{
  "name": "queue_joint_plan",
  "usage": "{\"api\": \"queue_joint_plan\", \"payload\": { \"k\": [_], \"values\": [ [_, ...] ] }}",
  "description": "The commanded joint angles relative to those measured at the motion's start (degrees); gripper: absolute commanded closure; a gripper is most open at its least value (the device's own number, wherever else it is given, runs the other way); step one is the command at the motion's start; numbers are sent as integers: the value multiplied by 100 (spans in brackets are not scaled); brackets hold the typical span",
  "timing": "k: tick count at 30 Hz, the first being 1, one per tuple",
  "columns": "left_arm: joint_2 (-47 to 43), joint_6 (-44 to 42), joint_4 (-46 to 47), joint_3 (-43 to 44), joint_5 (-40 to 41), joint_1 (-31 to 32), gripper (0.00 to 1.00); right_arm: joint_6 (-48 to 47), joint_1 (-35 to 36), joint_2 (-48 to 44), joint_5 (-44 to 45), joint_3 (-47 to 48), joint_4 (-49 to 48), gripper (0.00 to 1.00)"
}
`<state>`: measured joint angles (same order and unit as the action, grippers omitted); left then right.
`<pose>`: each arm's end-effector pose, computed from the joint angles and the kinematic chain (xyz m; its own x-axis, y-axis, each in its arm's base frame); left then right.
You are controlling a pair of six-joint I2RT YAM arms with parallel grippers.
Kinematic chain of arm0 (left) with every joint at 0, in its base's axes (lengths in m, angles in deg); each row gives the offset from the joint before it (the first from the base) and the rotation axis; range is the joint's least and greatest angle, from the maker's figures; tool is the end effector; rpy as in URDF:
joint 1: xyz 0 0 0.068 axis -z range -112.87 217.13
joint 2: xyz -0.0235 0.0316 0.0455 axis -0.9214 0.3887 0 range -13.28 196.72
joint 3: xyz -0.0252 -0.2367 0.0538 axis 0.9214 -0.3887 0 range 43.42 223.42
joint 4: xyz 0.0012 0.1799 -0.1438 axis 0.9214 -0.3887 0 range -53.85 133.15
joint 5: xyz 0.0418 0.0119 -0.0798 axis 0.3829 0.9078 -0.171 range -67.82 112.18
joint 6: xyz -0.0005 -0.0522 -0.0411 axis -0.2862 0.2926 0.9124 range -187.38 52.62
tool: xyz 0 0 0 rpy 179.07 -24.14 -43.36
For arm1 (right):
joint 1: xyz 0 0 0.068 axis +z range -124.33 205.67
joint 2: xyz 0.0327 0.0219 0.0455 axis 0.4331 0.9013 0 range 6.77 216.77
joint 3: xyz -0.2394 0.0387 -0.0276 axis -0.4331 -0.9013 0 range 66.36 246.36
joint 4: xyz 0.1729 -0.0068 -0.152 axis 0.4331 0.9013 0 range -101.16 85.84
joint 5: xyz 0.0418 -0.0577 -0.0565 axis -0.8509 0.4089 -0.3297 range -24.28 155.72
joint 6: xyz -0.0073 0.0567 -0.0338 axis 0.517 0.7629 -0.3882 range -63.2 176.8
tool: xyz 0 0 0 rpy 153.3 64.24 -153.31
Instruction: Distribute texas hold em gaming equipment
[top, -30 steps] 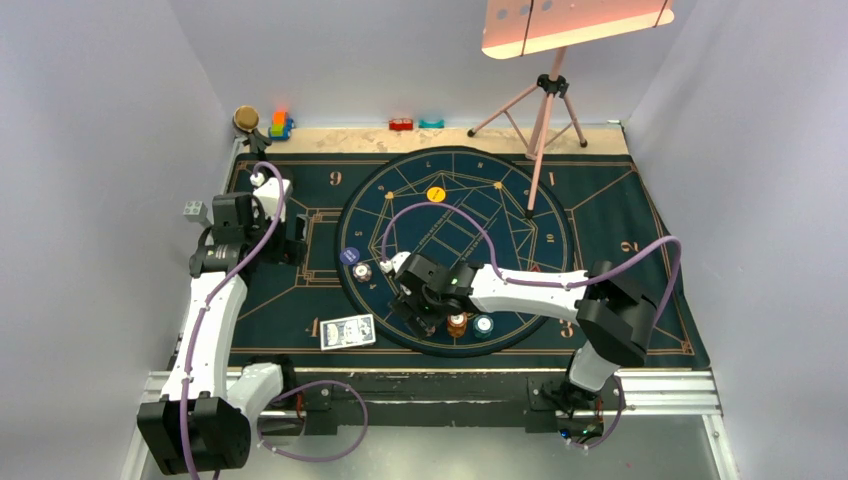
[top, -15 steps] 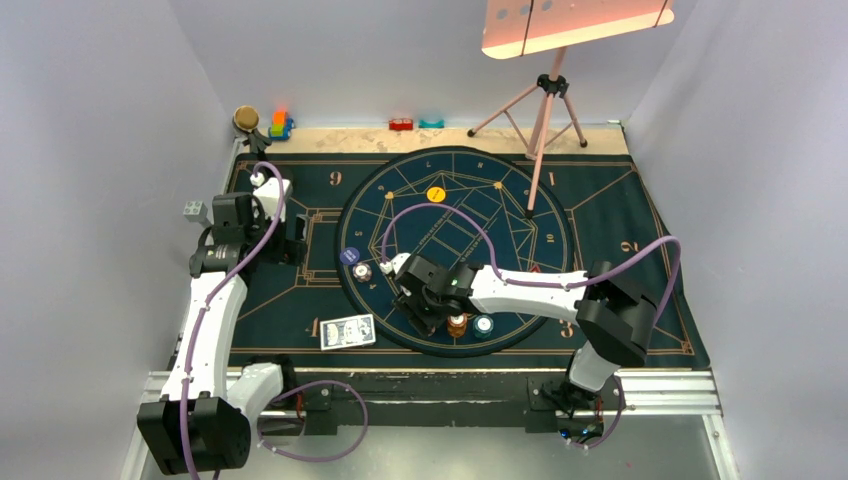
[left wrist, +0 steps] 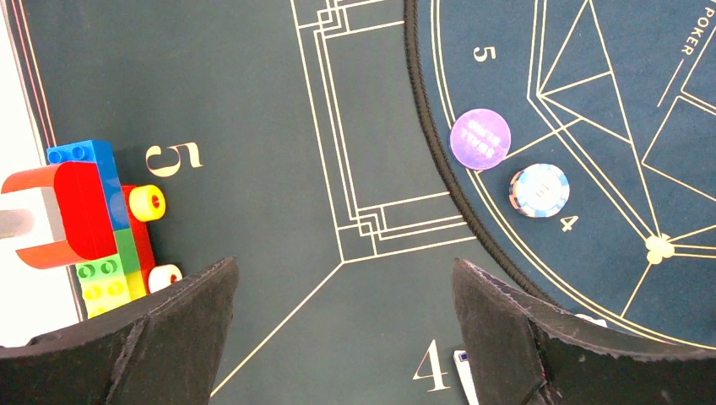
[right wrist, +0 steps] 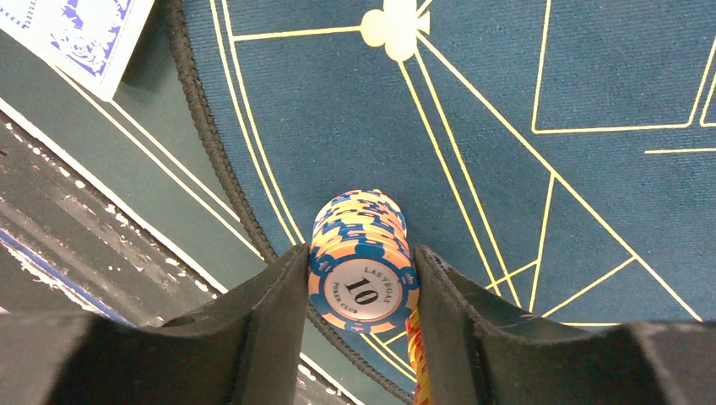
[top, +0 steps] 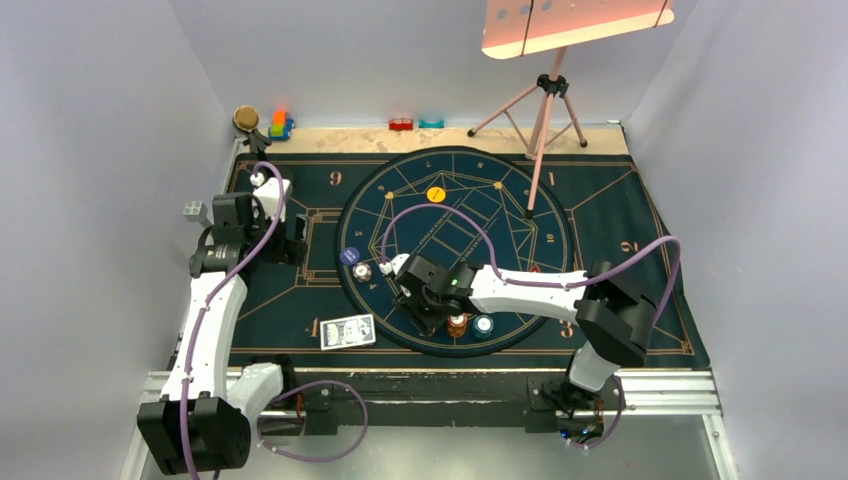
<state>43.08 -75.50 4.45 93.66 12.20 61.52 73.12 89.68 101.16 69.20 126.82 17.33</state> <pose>0.1960 0.0102 0.2568 -0.6907 0.0720 -0.7195 0.1249 0.9920 -0.0207 0.1368 0.2731 0.1666 -0.6214 -0.6347 -0.4594 -0.7401 0.6679 0.0784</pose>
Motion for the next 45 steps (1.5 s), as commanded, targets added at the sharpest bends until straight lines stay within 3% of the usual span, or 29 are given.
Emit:
{"api": "queue_joint_plan", "payload": {
  "k": [1,6,11,17,30,39,45],
  "values": [
    [-111,11,75,4,29,-45,0,-67,15,-76,-62,56,-64,53],
    [-109,11,78,4,16,-44,0,-35,12,-190,31,168,62,75],
    [-115,7,65,4,6,-45,0,-85,-372,-400,187,740,438,79],
    [-114,3,69,4,-23,-40,0,-140,-1419,-365,487,1625,560,87],
    [-142,-19,80,-14,-15,-46,0,-83,-3283,2247,843,4296,710,88],
    [-110,-34,89,-12,-40,-40,0,-78,-3682,3077,845,4582,531,88],
    [-109,-34,87,-22,-40,-41,0,-111,-3708,3380,694,4757,587,73]
  ]
}}
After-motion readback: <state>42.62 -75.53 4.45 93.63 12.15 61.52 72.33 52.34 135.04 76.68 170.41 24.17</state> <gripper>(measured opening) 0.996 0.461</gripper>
